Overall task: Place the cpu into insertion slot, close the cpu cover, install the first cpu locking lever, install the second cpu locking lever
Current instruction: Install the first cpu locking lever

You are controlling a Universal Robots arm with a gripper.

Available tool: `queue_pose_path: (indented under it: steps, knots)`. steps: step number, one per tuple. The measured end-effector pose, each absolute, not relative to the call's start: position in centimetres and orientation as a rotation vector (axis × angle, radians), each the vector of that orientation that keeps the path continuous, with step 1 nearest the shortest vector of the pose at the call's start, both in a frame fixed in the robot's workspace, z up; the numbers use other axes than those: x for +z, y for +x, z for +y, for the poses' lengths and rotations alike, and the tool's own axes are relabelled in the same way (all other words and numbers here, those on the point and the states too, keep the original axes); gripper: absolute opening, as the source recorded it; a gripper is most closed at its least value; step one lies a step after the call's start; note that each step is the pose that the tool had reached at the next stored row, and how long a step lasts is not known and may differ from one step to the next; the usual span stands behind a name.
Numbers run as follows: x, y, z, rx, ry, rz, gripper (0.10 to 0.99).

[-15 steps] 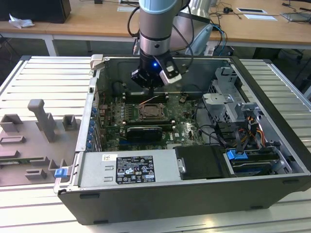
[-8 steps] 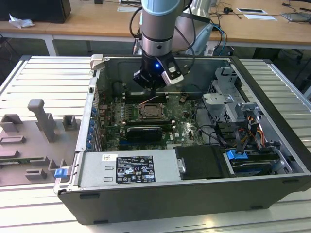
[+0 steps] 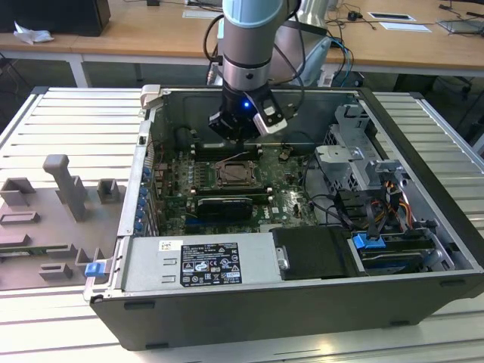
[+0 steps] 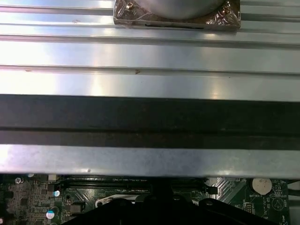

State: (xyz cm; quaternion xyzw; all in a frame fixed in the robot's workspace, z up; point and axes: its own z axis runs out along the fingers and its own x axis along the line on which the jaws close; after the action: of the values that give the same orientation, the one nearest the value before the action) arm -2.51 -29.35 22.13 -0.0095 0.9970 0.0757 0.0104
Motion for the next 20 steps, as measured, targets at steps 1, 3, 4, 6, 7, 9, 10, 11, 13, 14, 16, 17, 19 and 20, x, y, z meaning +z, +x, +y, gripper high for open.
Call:
queue_pose_path:
  steps: [1, 3, 4, 6, 7, 9, 10, 11, 13, 14, 16, 17, 19, 20]
  knots:
    - [22.0, -2.4, -29.3, 0.234, -0.03, 3.112, 0.106]
    - [21.8, -2.3, -29.3, 0.232, -0.03, 3.112, 0.106]
    - [21.7, -2.2, -29.3, 0.231, -0.03, 3.112, 0.106]
    - [21.5, -2.1, -29.3, 0.229, -0.03, 3.112, 0.106]
    - [21.4, -2.1, -29.3, 0.227, -0.03, 3.113, 0.106]
    - [20.9, -1.8, -29.3, 0.214, -0.03, 3.113, 0.106]
    - [20.8, -1.8, -29.3, 0.212, -0.03, 3.114, 0.106]
    - [20.7, -1.8, -29.3, 0.209, -0.03, 3.114, 0.106]
    - [20.5, -1.8, -29.3, 0.205, -0.03, 3.114, 0.106]
    - [20.5, -1.8, -29.3, 0.203, -0.03, 3.114, 0.106]
    - [20.4, -1.8, -29.3, 0.196, -0.03, 3.115, 0.106]
    - [20.4, -1.8, -29.3, 0.191, -0.03, 3.115, 0.106]
    - [20.3, -1.8, -29.4, 0.184, -0.03, 3.116, 0.106]
    - [20.2, -1.8, -29.3, 0.182, -0.03, 3.115, 0.106]
